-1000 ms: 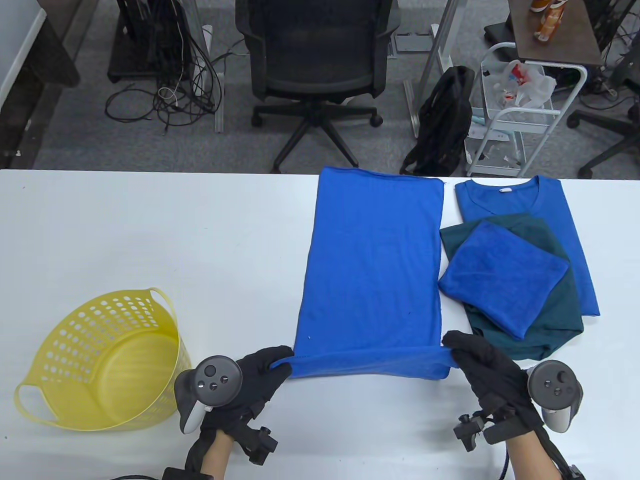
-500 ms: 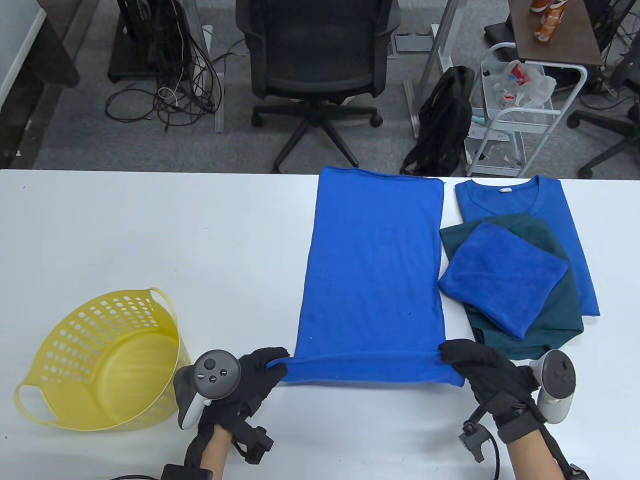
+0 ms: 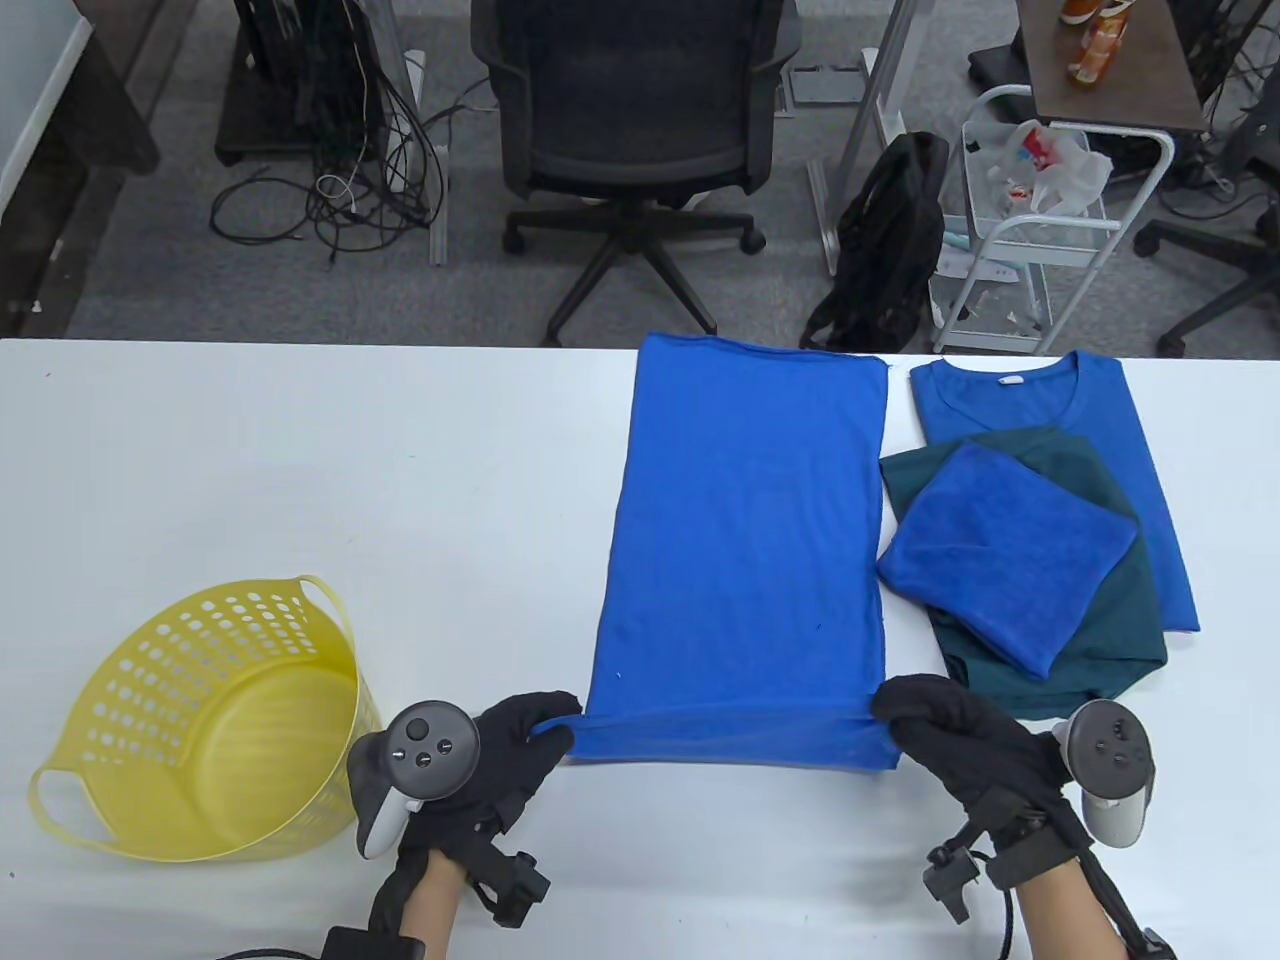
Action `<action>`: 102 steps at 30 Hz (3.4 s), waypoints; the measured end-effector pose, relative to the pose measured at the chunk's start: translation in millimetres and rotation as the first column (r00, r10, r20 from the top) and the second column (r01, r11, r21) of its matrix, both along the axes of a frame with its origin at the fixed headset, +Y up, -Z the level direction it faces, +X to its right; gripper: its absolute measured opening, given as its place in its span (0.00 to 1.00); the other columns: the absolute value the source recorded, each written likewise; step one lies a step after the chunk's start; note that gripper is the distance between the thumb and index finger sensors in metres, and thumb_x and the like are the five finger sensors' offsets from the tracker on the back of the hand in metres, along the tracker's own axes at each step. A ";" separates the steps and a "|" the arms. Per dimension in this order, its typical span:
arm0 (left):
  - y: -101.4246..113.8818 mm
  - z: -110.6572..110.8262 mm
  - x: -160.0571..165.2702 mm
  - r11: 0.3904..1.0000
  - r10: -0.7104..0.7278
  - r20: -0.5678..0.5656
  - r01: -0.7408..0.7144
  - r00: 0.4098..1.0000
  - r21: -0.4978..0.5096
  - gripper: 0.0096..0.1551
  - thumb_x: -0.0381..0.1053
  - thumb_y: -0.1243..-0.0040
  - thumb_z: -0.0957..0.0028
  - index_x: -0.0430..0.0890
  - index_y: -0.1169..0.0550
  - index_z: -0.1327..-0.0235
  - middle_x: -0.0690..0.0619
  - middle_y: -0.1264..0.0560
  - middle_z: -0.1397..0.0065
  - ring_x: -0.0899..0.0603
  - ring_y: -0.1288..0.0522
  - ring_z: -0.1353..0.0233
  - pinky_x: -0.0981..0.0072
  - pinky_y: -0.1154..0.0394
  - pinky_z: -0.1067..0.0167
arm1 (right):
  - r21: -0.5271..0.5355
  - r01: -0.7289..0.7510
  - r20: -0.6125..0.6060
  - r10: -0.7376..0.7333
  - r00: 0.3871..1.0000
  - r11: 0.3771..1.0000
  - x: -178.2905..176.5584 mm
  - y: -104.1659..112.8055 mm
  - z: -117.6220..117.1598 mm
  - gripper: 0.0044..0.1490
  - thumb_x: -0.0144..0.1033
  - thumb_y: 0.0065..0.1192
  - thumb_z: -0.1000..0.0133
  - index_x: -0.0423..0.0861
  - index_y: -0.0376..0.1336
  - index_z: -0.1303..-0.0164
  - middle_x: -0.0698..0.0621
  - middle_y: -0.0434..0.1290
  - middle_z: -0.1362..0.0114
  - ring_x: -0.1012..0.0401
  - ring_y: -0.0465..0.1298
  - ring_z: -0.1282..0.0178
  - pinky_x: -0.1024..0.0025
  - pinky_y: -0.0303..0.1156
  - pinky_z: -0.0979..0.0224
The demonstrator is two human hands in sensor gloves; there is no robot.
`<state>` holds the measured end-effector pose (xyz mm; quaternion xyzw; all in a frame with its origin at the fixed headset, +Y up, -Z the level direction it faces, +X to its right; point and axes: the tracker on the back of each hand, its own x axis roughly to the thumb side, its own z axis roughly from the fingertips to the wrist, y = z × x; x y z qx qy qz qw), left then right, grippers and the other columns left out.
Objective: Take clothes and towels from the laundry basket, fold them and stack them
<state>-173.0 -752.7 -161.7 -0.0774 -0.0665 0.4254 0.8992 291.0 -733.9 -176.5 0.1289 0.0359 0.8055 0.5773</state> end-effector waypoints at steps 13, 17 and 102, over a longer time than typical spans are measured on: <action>-0.7 -2.3 2.1 0.994 0.083 0.068 -0.088 0.994 0.063 0.25 0.51 0.46 0.33 0.49 0.31 0.24 0.48 0.21 0.25 0.38 0.19 0.28 0.40 0.26 0.29 | 0.022 -0.316 0.201 0.305 0.931 0.949 -11.3 3.2 4.5 0.45 0.23 0.71 0.45 0.38 0.54 0.17 0.46 0.78 0.37 0.47 0.79 0.39 0.46 0.75 0.33; 1.6 -1.7 5.0 0.996 0.013 0.064 -0.019 0.998 0.088 0.32 0.50 0.45 0.34 0.46 0.35 0.16 0.50 0.20 0.25 0.40 0.19 0.28 0.39 0.26 0.30 | 0.055 -0.546 0.279 0.512 0.812 0.836 -19.5 11.3 8.6 0.50 0.22 0.70 0.45 0.31 0.49 0.15 0.34 0.70 0.27 0.51 0.79 0.40 0.53 0.78 0.34; 41.3 -238.4 28.0 0.710 -0.704 -0.239 0.652 0.669 -0.267 0.46 0.68 0.41 0.44 0.46 0.34 0.17 0.48 0.23 0.27 0.44 0.17 0.35 0.46 0.22 0.35 | -0.106 -0.767 0.230 0.766 0.600 0.632 -104.8 40.0 -211.5 0.42 0.30 0.63 0.36 0.38 0.51 0.12 0.27 0.51 0.13 0.29 0.57 0.21 0.27 0.58 0.26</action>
